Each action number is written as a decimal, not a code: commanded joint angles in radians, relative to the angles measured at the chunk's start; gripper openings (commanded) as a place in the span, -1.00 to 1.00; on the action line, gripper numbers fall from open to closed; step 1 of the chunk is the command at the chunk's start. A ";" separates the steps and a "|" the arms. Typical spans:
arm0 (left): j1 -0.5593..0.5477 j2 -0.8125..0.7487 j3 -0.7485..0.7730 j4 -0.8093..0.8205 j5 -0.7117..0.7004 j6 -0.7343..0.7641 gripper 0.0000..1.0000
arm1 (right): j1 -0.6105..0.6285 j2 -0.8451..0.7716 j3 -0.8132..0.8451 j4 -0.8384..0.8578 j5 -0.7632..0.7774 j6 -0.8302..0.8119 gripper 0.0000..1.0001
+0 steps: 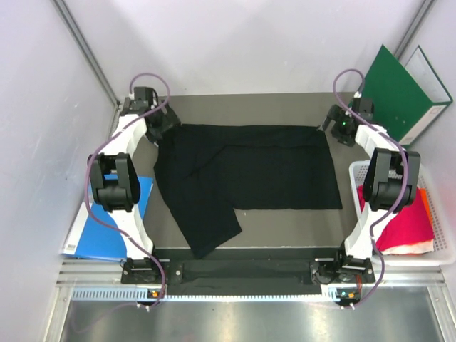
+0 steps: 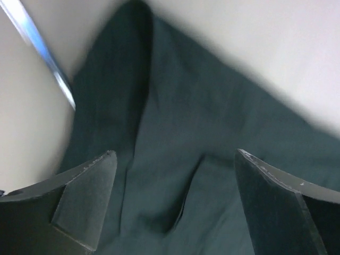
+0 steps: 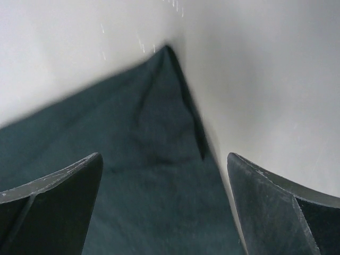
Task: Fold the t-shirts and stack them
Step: Grap the side of the flattened tshirt closest away from the robot with both arms
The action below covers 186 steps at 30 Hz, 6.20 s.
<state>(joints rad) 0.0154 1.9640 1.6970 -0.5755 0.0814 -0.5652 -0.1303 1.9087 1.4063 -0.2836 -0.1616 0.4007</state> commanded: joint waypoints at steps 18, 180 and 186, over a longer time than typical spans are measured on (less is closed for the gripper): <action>-0.178 0.182 0.006 -0.004 0.015 0.013 -1.00 | 0.038 -0.100 -0.121 -0.055 -0.067 -0.062 0.99; -1.020 -0.398 -0.593 -0.488 -0.253 0.073 0.82 | 0.370 -0.757 -0.870 -0.339 0.358 1.253 -0.13; -1.055 -0.381 -0.585 -0.465 -0.233 0.079 0.84 | 0.307 -0.689 -0.813 -0.318 0.364 1.147 -0.23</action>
<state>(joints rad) -1.0088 1.5692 1.0927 -1.0752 -0.1722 -0.4801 0.2447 1.1774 0.5388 -0.6254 0.1314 1.6852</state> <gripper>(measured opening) 0.917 0.393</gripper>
